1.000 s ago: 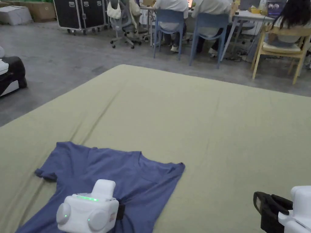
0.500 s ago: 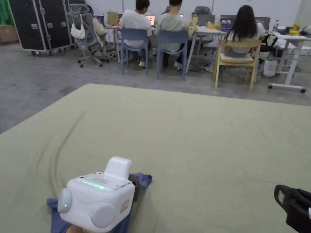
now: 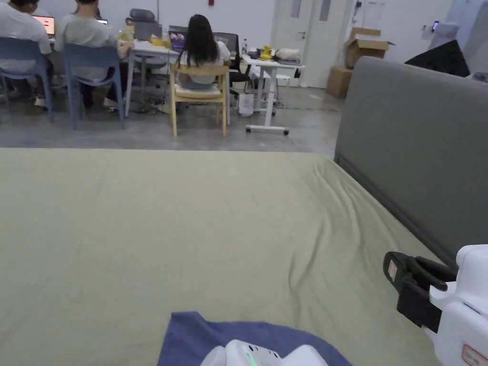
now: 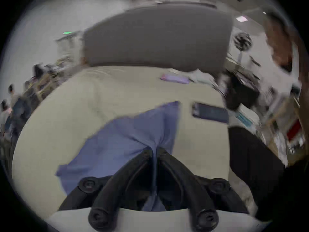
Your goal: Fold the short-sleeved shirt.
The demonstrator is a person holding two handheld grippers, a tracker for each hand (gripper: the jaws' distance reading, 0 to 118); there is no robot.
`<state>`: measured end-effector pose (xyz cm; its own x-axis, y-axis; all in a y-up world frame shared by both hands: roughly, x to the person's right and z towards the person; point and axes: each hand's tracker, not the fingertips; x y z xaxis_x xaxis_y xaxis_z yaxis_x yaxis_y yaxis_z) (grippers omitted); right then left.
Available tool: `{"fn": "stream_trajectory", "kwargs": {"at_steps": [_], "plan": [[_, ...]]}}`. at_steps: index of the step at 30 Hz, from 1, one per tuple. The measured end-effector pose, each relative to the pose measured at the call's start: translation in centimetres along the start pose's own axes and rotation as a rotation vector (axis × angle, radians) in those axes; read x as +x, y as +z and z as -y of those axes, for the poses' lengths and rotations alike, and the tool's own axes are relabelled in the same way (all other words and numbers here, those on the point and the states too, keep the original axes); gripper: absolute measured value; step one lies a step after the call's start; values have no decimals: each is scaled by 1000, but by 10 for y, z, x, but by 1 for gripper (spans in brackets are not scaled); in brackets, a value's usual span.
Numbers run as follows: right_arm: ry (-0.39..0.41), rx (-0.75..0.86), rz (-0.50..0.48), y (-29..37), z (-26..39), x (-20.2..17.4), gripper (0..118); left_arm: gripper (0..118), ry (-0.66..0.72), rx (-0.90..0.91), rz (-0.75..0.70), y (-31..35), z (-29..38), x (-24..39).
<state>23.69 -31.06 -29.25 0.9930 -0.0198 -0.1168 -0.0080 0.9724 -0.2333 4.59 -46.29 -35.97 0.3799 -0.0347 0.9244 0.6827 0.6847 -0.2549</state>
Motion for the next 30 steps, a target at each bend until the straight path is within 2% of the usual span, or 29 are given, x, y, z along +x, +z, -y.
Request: {"fn": "stream_trajectory", "kwargs": {"at_steps": [2,4,9,10,11,12,13,16,19,20,21,22,23,24,26,27,30], "plan": [[-25,-16,8,-2,9,10,3,1,-61,-82,63,-24,4,21],[-41,-34,16,-7,19,16,3,1,-72,-134,39,-40,12,34],[-77,-90,1,-25,38,18,3,2,70,-203,-17,-74,30,14],[-77,-94,0,-27,40,17,3,7,120,-190,4,-75,31,10],[-77,-101,-4,-29,42,15,3,25,183,-173,22,-73,31,3],[-77,-108,-12,-30,43,13,3,59,229,-176,-24,-72,31,0],[-80,-111,-17,-30,43,12,3,72,257,-187,-57,-70,31,-3],[-84,-112,-35,-28,42,6,3,73,399,-146,-55,-34,37,-19],[-73,-114,-43,-24,41,2,3,73,504,-11,-163,49,53,-31],[-70,-114,-46,-22,41,0,3,73,538,26,-234,82,60,-33],[-68,-115,-47,-20,42,0,3,68,567,71,-324,118,68,-31],[-67,-119,-49,-19,43,-2,3,46,584,113,-414,150,77,-26],[-65,-121,-51,-16,45,-4,3,5,582,183,-546,193,87,-15],[-63,-122,-52,-13,47,-8,3,0,605,241,-674,226,97,-2],[-58,-127,-54,-9,51,-13,3,0,689,285,-839,271,113,22],[-53,-134,-56,-7,53,-17,3,0,691,271,-826,291,120,35],[-39,-143,-61,-3,57,-24,3,0,713,258,-963,314,133,56]]}}
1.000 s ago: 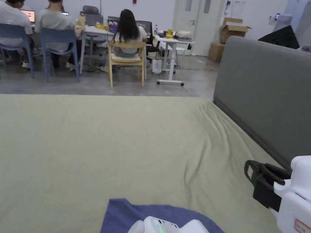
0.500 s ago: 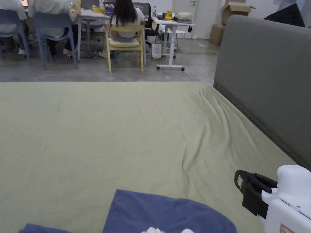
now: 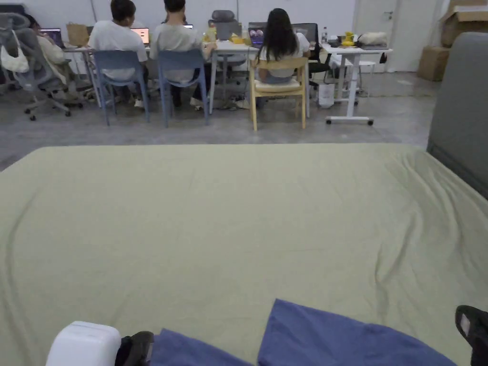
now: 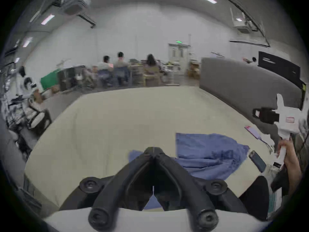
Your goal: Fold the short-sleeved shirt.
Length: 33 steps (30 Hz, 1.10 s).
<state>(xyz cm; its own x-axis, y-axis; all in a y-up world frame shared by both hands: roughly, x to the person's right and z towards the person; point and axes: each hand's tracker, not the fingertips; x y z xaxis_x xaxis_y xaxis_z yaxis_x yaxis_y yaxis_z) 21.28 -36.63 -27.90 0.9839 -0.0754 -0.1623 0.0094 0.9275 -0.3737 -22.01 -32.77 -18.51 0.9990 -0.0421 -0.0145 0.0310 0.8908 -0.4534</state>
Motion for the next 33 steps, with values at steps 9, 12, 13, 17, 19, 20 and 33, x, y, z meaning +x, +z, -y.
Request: {"fn": "stream_trajectory", "kwargs": {"at_steps": [9,12,13,17,19,20,33], "plan": [[22,-32,-21,1,6,-8,3,38,43,-106,50,-104,-3,-23],[31,-60,-6,-5,11,-4,3,96,26,-312,9,-203,3,-34],[35,-70,3,-7,13,-2,3,96,-5,-383,-12,-230,10,-30],[45,-127,36,-19,22,6,3,96,-51,-603,1,-321,51,-28],[46,-156,52,-27,28,14,3,95,-105,-666,0,-347,66,-25],[46,-171,60,-31,31,16,3,93,-126,-674,-17,-354,70,-23],[-82,-230,38,-43,52,40,3,6,75,-474,130,-277,49,-21]]}}
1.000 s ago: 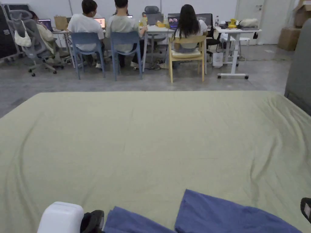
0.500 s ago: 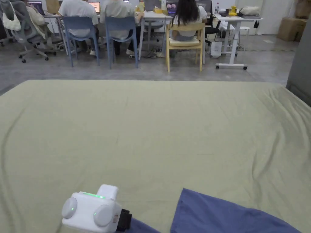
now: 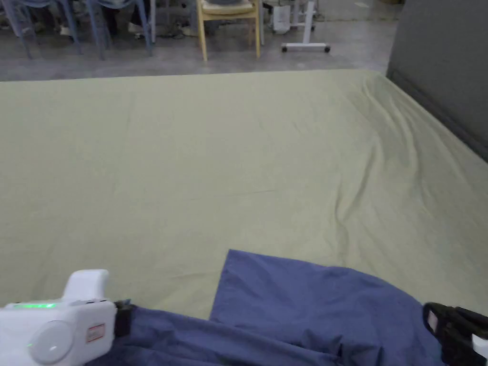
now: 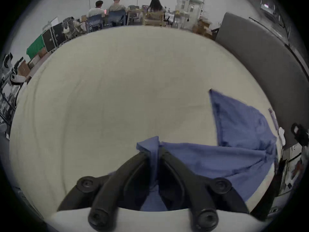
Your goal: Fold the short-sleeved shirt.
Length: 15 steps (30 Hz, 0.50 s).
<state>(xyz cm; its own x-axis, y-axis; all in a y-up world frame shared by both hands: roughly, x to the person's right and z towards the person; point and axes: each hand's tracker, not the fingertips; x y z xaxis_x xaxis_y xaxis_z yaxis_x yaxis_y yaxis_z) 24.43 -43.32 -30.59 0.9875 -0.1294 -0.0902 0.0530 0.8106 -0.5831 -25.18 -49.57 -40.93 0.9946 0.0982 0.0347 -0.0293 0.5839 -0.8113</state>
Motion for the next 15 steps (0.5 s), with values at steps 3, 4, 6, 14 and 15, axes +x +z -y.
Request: {"fn": "stream_trajectory", "kwargs": {"at_steps": [3,4,6,14,15], "plan": [[-13,24,119,10,-16,22,79,6,26,125,35,49,1,7],[-20,-43,121,3,-20,33,118,6,33,158,45,67,2,14],[-35,-172,101,-7,-24,63,118,6,17,188,38,86,2,21],[-66,-669,163,-116,26,123,66,6,40,170,24,87,2,38],[-74,-680,160,-121,31,122,65,6,44,160,17,85,3,39]]}}
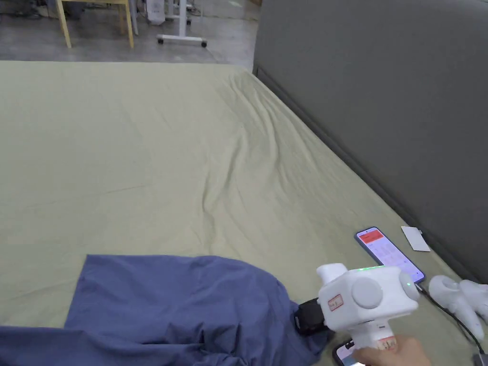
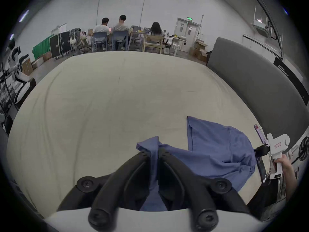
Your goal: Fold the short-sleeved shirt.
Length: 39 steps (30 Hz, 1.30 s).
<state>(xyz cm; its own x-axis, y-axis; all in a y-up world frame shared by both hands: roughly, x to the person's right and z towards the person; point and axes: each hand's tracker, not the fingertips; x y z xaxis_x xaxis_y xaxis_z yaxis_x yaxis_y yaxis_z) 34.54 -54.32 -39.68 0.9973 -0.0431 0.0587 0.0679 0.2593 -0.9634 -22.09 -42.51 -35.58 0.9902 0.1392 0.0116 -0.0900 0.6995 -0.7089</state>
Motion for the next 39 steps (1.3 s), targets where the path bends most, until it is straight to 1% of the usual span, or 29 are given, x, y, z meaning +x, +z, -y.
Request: {"fn": "stream_trajectory", "kwargs": {"at_steps": [1,2,3,4,5,7,8,9,12,15,17,18,19,20,21,22,23,24,25,26,27,28,30,31,34,36,37,39], "plan": [[7,80,-6,12,0,-2,56,6,4,-5,-1,-4,0,-3],[48,62,3,21,-3,-6,29,6,9,-13,-2,-5,2,-2],[117,90,-10,24,-3,-6,7,6,18,-14,-2,-5,4,-1],[121,119,-37,28,0,-8,7,6,29,-11,1,-4,6,0],[71,139,-62,31,3,-11,7,6,44,-9,8,-4,5,-2],[156,163,-22,34,13,-21,7,6,78,6,21,3,5,-1],[157,194,-2,39,18,-26,7,6,89,17,38,9,4,0],[151,222,-34,46,23,-28,7,6,102,34,49,14,1,-4],[44,358,-135,84,27,-32,7,6,95,101,70,45,-15,-3],[-12,557,-210,146,23,-35,7,6,67,199,106,87,-47,-6],[-18,675,-242,186,14,-39,7,6,45,280,100,118,-76,-11],[-14,712,-279,206,5,-41,7,6,31,322,104,135,-93,-12],[-3,750,-312,234,-5,-54,7,6,10,368,89,150,-108,-13],[0,789,-341,253,-16,-58,7,6,-9,414,75,164,-126,-20],[12,827,-350,272,-29,-63,7,6,-23,461,51,180,-145,-23],[20,860,-325,287,-39,-68,7,6,-42,494,35,192,-160,-26],[39,891,-319,302,-56,-68,7,6,-47,515,28,204,-180,-31],[40,920,-317,318,-73,-72,7,6,-49,521,22,219,-198,-26],[31,935,-333,332,-88,-75,7,6,-52,529,9,227,-216,-30],[26,939,-370,346,-109,-78,7,6,-57,538,-14,232,-237,-33],[-6,946,-392,355,-138,-70,7,6,-66,532,-32,236,-258,-36],[-6,938,-404,366,-158,-73,7,6,-63,529,-51,236,-276,-39],[1,936,-393,392,-203,-85,7,6,-70,529,-113,234,-315,-44],[2,939,-374,402,-221,-94,7,6,-53,529,-146,232,-330,-46],[11,948,-329,420,-273,-113,7,6,-62,520,-217,210,-375,-57],[24,957,-289,415,-289,-132,7,6,-59,500,-261,189,-388,-60],[21,957,-274,411,-298,-137,7,6,-61,503,-252,177,-391,-62],[12,940,-242,393,-295,-153,7,6,-52,485,-262,146,-386,-64]]}}
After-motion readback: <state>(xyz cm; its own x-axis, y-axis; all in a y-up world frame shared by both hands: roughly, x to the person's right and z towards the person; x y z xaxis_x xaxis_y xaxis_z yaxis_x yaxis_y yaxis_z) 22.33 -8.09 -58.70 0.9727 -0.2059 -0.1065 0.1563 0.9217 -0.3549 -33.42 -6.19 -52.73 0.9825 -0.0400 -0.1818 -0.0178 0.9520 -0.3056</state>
